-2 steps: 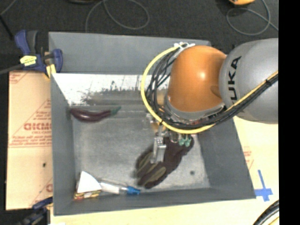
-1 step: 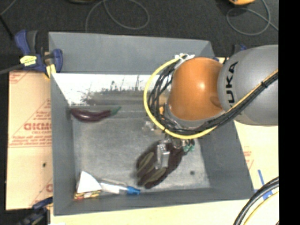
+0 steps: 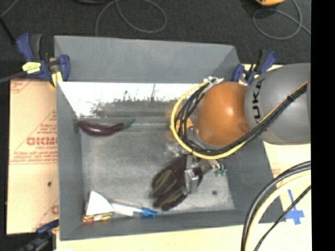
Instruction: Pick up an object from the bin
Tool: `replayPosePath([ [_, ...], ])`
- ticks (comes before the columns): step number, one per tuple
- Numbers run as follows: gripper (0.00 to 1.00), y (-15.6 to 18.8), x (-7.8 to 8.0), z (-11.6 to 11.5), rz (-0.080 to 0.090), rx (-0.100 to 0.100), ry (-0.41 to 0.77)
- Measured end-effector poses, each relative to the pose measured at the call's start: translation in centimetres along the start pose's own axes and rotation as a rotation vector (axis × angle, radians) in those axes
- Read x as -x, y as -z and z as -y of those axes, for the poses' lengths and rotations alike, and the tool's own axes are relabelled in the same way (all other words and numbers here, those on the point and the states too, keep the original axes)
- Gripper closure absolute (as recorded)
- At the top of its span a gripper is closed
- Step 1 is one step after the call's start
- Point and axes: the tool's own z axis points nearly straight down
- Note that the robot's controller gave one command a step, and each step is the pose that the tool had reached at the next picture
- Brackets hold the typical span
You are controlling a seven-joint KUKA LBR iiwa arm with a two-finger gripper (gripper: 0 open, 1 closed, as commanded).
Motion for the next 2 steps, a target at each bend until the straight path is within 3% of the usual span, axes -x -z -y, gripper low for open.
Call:
replayPosePath([
  [1, 0.00, -4.5, -0.2, 1.5, -0.008, 0.001, 0.098],
  [2, 0.00, -4.2, 0.5, 3.1, 0.004, -0.001, 0.098],
])
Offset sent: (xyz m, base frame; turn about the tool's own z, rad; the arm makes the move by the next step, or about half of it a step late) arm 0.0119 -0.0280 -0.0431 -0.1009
